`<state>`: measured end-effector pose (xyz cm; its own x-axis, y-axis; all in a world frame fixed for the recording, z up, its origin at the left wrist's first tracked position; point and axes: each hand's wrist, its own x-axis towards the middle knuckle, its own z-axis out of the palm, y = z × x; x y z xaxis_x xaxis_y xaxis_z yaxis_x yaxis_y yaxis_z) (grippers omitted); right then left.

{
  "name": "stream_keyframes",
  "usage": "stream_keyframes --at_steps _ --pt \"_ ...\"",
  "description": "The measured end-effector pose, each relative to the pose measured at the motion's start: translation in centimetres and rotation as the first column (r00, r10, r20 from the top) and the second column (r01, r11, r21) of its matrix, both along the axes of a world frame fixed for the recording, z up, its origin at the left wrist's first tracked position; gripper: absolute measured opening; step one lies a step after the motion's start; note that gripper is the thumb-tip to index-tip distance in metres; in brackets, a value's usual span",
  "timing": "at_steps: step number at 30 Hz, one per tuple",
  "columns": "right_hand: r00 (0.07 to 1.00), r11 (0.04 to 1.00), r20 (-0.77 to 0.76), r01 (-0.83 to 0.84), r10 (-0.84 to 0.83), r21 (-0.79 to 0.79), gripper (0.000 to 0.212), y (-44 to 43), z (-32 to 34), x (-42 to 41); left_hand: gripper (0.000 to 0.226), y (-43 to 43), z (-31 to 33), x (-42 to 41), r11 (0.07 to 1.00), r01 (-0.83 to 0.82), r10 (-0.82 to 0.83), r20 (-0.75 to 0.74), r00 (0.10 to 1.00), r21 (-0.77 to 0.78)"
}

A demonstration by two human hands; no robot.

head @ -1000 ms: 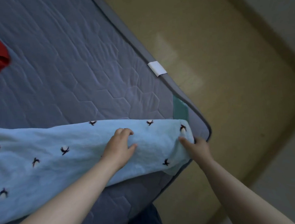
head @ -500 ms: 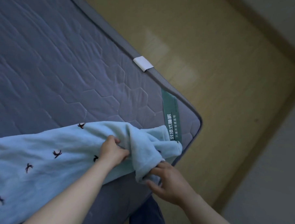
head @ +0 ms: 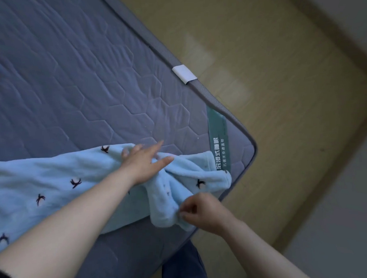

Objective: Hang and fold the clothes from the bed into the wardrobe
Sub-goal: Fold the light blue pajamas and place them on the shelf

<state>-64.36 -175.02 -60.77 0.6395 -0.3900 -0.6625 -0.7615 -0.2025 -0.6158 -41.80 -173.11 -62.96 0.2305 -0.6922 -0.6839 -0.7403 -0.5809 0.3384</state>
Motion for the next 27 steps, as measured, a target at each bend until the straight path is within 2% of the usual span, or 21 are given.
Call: stream_keyframes --at_steps 2,3,5,6,8,10,12,14,16,17,20,21,22,24,26,27 --pt "0.99 0.976 0.003 0.137 -0.138 -0.172 0.019 -0.6 0.0 -0.4 0.058 1.5 0.0 0.4 0.968 0.122 -0.136 0.048 0.99 0.218" --pt "0.966 0.928 0.032 0.254 -0.255 -0.271 0.018 -1.4 -0.1 -0.6 0.053 2.7 0.0 0.3 0.957 0.131 -0.149 0.05 0.988 0.259" --pt "0.926 0.821 0.078 0.365 -0.37 -0.439 0.011 -3.5 -0.4 -0.7 0.046 5.4 -0.1 -0.4 0.963 0.122 -0.142 0.069 0.987 0.238" --pt "0.923 0.81 0.046 0.359 -0.383 -0.463 0.026 -4.5 -0.7 -0.4 0.044 6.8 0.0 -0.8 0.975 0.101 -0.12 0.084 0.989 0.197" --pt "0.915 0.865 -0.053 0.356 -0.399 -0.355 0.05 -6.1 -1.6 0.4 0.042 8.7 0.1 -1.5 0.996 -0.014 0.007 0.078 0.997 0.087" --pt "0.893 0.905 -0.167 0.392 -0.418 -0.169 0.059 -6.7 -2.3 1.6 0.039 9.3 0.3 -1.6 0.991 -0.136 0.135 0.041 0.99 0.021" --pt "0.883 0.921 -0.266 0.385 -0.387 -0.064 0.059 -6.7 -3.0 2.2 0.034 9.3 0.5 -1.2 0.98 -0.199 0.199 0.017 0.98 -0.028" --pt "0.891 0.93 -0.267 0.359 -0.367 -0.081 0.046 -6.6 -3.2 2.3 0.031 9.1 0.6 -0.6 0.962 -0.258 0.257 -0.022 0.966 -0.09" --pt "0.879 0.887 -0.124 0.452 -0.461 -0.091 0.025 -6.8 -2.7 1.9 0.029 8.8 0.8 -0.4 0.943 -0.305 0.301 -0.045 0.952 -0.131" --pt "0.841 0.838 -0.011 0.539 -0.542 -0.089 0.019 -7.1 -2.2 1.6 0.028 8.7 0.8 -0.3 0.933 -0.328 0.324 -0.05 0.945 -0.146" --pt "0.597 0.599 0.339 0.793 -0.727 -0.112 0.006 -9.6 -0.1 1.1 0.018 8.1 0.9 0.0 0.908 -0.381 0.373 -0.079 0.924 -0.173" --pt "0.55 0.554 0.389 0.825 -0.739 -0.115 0.004 -10.5 0.4 1.2 0.014 7.7 1.0 0.2 0.904 -0.386 0.376 -0.085 0.923 -0.183" --pt "0.541 0.549 0.397 0.829 -0.742 -0.103 0.006 -11.3 0.5 1.5 0.012 7.3 0.9 0.3 0.902 -0.384 0.374 -0.089 0.923 -0.198" --pt "0.607 0.634 0.315 0.773 -0.73 -0.02 0.026 -12.3 0.1 2.2 0.007 6.4 0.8 0.5 0.893 -0.381 0.371 -0.088 0.924 -0.238" --pt "0.747 0.762 0.182 0.647 -0.639 0.02 0.058 -12.5 -0.8 2.6 0.012 5.6 0.7 0.7 0.874 -0.397 0.387 -0.094 0.917 -0.281" --pt "0.804 0.81 0.121 0.587 -0.582 -0.002 0.067 -12.5 -1.4 2.7 0.017 5.2 0.6 0.8 0.865 -0.399 0.389 -0.096 0.916 -0.304"
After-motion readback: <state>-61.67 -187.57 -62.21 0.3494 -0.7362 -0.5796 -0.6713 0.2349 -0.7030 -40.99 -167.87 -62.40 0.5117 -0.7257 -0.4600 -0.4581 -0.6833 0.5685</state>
